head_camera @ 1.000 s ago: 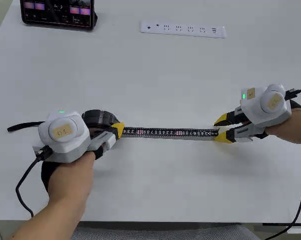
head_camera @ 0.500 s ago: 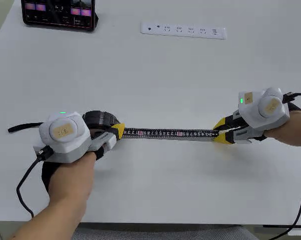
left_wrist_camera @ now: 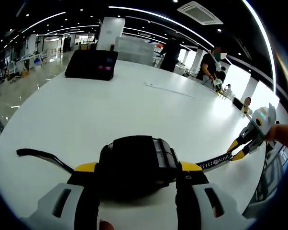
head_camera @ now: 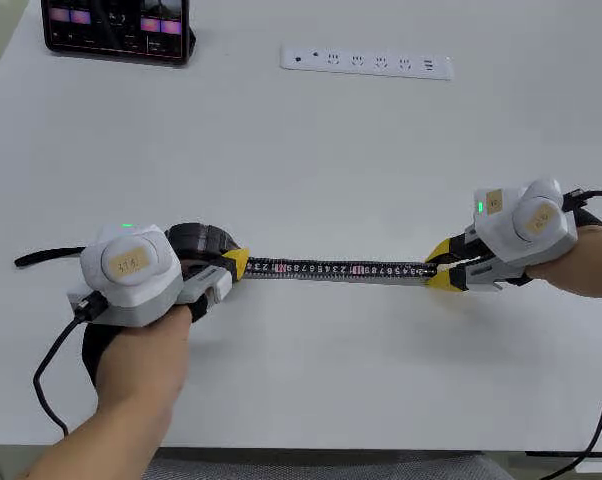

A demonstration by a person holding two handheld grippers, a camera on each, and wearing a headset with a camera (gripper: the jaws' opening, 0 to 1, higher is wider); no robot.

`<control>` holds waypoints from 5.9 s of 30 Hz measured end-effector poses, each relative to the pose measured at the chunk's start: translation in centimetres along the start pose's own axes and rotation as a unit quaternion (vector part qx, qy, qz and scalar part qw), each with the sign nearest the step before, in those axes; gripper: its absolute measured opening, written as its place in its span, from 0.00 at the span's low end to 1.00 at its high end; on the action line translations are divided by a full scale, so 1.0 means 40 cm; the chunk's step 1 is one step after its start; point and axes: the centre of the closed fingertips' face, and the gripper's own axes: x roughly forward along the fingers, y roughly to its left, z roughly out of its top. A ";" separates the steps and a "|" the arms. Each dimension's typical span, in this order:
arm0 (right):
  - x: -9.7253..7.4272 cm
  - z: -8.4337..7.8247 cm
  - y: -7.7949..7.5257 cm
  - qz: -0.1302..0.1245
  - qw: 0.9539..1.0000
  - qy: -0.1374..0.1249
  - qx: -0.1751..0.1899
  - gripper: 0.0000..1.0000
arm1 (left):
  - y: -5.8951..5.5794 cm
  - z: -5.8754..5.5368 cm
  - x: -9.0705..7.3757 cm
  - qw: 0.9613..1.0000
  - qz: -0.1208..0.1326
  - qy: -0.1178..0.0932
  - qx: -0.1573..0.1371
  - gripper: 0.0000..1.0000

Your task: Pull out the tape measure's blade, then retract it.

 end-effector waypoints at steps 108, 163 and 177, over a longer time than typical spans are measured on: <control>0.182 0.332 0.038 0.048 0.994 -0.099 -0.010 0.11 | 0.004 -0.003 -0.008 0.999 -0.036 0.014 -0.034 0.58; 0.290 0.512 0.074 0.077 0.985 -0.156 -0.003 0.12 | 0.001 -0.002 -0.007 0.998 -0.043 0.014 -0.038 0.58; 0.289 0.510 0.072 0.072 0.985 -0.156 0.004 0.12 | 0.004 0.000 -0.005 0.998 -0.042 0.012 -0.040 0.59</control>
